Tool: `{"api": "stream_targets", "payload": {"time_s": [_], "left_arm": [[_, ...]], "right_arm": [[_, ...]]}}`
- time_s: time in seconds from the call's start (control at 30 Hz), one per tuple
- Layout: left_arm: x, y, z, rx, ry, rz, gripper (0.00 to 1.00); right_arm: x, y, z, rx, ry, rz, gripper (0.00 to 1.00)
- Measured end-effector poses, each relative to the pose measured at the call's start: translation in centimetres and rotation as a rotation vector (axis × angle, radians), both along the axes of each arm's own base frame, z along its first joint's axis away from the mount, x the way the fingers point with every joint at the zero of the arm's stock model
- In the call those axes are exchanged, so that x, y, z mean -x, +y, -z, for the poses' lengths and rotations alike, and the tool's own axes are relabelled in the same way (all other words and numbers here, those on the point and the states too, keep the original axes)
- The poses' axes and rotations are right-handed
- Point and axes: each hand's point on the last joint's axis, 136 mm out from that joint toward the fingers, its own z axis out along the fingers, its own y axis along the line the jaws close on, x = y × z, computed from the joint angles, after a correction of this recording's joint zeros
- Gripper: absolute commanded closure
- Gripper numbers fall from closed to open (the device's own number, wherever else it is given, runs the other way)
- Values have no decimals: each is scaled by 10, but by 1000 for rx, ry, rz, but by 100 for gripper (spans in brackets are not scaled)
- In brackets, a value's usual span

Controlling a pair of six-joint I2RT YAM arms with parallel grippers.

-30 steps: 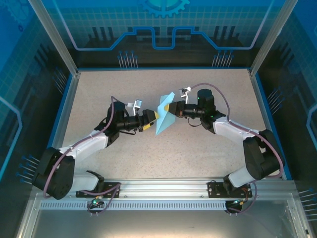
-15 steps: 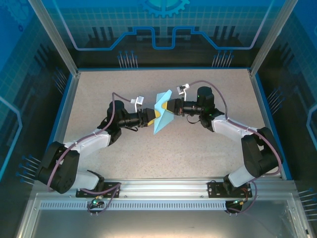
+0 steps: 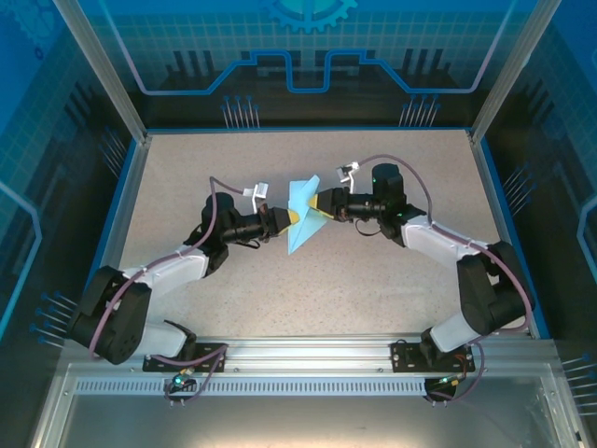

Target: Fold a paper plane with a square sheet of paper (pick it up from the middle)

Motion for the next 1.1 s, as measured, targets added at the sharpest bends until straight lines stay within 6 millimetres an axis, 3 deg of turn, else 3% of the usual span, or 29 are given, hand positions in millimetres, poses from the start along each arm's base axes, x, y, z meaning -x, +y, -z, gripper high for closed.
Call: {"api": "stream_targets", "payload": {"time_s": [0.17,0.37,0.5,0.6,0.8,0.93,1.1], "left_arm": [[-5,18,24,-219,45,-101,100],[-11,45,24,-588,12,-233,97],[-12,67,27,-847,11,-312,96],[-12,86,44,-1054,50,-358,96],[-7,120,79,-1434,126,-377,96],[-7,128,92,-1608,143,-369,94],[-14,123,112,-1744,147,-330,92]], "right_arm": [[0,-31,-3,143,-67,126,37],[0,-61,9,319,-104,250,26],[4,-79,37,428,-55,307,24],[7,-89,54,489,-15,335,24],[8,-100,64,547,9,373,23],[7,-104,67,565,16,392,23],[6,-106,68,573,18,406,23]]}}
